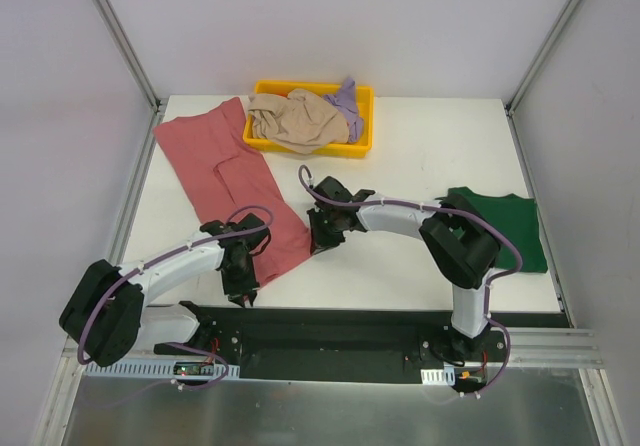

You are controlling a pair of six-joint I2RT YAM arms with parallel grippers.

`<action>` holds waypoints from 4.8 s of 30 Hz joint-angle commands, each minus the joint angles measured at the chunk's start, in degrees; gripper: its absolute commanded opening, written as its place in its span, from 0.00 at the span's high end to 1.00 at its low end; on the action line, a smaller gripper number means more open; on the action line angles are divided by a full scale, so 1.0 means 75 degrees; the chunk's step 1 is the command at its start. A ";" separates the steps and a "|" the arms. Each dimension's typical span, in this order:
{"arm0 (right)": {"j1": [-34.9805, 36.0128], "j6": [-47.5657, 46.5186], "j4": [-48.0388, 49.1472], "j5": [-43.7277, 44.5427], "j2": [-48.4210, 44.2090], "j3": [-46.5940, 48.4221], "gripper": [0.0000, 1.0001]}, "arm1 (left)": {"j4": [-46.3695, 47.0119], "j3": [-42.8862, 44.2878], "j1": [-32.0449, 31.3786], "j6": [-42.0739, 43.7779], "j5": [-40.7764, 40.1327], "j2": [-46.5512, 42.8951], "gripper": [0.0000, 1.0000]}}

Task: Fold and stack the t-shirts
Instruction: Grab the bottom of the folded rectangular tshirt with both arms, then fold the folded rectangular tshirt in 1/3 of the way

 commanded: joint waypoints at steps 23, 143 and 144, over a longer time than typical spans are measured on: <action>-0.0488 -0.0258 -0.0112 0.0083 -0.1186 -0.1174 0.89 | 0.0658 -0.0026 -0.0323 -0.0290 -0.0286 -0.1171 0.37; -0.0582 -0.2847 0.1260 -0.2155 0.3267 0.4815 0.04 | 0.5394 0.5820 0.5080 0.0892 0.3326 0.5648 0.01; -0.0593 -0.2871 0.1213 -0.2143 0.3232 0.4745 0.04 | 0.5231 0.5983 0.5080 0.0962 0.2952 0.5812 0.01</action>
